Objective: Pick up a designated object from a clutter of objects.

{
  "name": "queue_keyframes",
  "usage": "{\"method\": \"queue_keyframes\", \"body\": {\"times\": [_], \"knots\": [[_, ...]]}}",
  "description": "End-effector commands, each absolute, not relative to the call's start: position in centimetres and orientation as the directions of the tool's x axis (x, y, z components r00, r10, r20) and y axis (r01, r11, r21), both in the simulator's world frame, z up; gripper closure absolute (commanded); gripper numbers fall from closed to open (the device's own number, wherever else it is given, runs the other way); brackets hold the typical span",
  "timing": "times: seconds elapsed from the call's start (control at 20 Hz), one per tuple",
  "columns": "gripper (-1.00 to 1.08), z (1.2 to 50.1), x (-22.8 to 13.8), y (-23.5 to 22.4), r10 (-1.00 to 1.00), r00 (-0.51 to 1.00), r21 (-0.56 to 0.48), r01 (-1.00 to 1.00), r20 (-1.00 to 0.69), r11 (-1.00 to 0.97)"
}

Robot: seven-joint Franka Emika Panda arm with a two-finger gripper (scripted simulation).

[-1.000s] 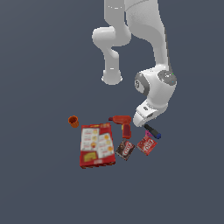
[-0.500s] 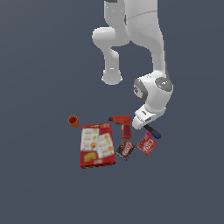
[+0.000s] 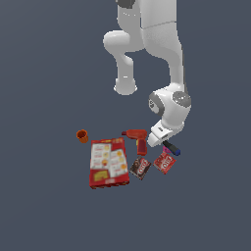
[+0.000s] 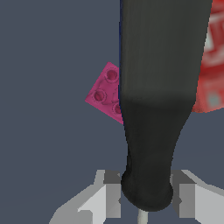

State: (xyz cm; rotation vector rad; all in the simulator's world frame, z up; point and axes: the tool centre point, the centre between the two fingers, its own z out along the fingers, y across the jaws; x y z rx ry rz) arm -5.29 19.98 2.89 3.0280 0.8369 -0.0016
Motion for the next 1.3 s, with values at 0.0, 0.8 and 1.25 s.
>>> {"method": "queue_keyframes", "body": {"times": [0.0, 0.8, 1.25], "knots": [[1.08, 2.9, -5.3, 20.0, 0.513, 0.858, 0.000, 0.513, 0.000, -0.858], [1.08, 5.1, -4.5, 18.5, 0.514, 0.858, 0.000, 0.514, 0.000, -0.858], [1.08, 11.6, -2.2, 14.0, 0.515, 0.857, -0.001, 0.515, 0.000, -0.857]]}}
